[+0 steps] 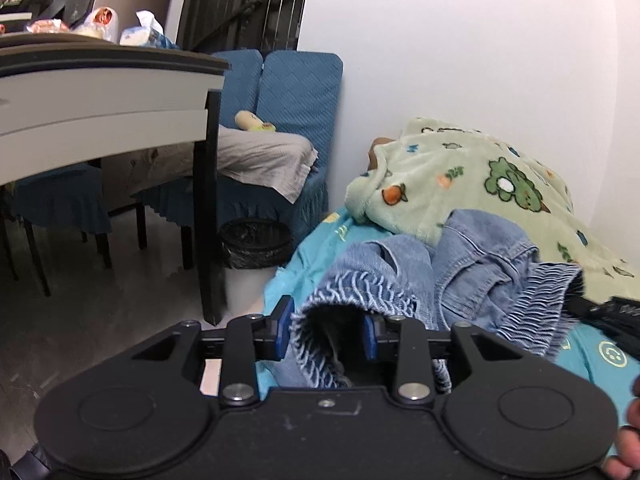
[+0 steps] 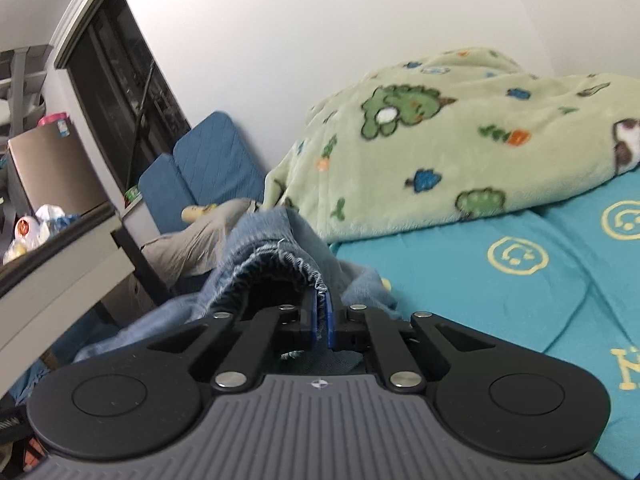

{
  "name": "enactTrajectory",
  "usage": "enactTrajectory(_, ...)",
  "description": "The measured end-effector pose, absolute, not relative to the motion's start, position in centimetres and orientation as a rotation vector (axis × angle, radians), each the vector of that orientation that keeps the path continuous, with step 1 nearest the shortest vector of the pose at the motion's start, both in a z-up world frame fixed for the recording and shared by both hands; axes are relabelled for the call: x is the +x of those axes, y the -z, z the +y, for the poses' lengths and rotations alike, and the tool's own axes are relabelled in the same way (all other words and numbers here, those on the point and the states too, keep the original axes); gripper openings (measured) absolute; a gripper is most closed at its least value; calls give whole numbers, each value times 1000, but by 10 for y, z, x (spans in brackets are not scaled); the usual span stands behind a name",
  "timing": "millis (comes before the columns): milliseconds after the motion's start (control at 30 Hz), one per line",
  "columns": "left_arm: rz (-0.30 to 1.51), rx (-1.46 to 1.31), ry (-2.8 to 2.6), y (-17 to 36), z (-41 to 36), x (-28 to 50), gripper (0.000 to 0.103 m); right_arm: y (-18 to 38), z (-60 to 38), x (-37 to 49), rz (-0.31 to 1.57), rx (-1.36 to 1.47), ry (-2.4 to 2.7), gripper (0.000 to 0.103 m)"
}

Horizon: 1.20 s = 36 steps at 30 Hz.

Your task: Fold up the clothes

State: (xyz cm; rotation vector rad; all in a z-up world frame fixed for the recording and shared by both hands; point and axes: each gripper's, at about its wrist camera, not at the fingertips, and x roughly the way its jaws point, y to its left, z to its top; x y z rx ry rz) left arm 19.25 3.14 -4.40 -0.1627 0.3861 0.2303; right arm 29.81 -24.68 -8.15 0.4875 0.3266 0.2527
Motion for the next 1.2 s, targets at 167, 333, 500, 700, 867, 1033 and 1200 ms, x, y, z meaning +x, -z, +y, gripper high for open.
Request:
enactTrajectory(167, 405, -127, -217, 44, 29, 189, 31, 59, -257, 275, 295, 486, -197, 4)
enactTrajectory(333, 443, -93, -187, 50, 22, 185, 31, 59, -273, 255, 315, 498, -105, 3)
enactTrajectory(500, 443, -71, -164, 51, 18, 182, 31, 69, -289, 236, 364, 519, -1, 3)
enactTrajectory(700, 463, -57, -140, 55, 14, 187, 31, 98, -295, 230, 445, 563, 59, 4)
enactTrajectory(867, 454, -27, -126, 56, 8, 189, 31, 106, -288, 230, 439, 521, 63, 4)
enactTrajectory(1033, 460, -49, -128, 60, 12, 194, 32, 115, -284, 232, 458, 493, 68, 5)
enactTrajectory(1200, 457, -75, -111, 60, 13, 195, 31, 119, -281, 232, 460, 468, 79, 6)
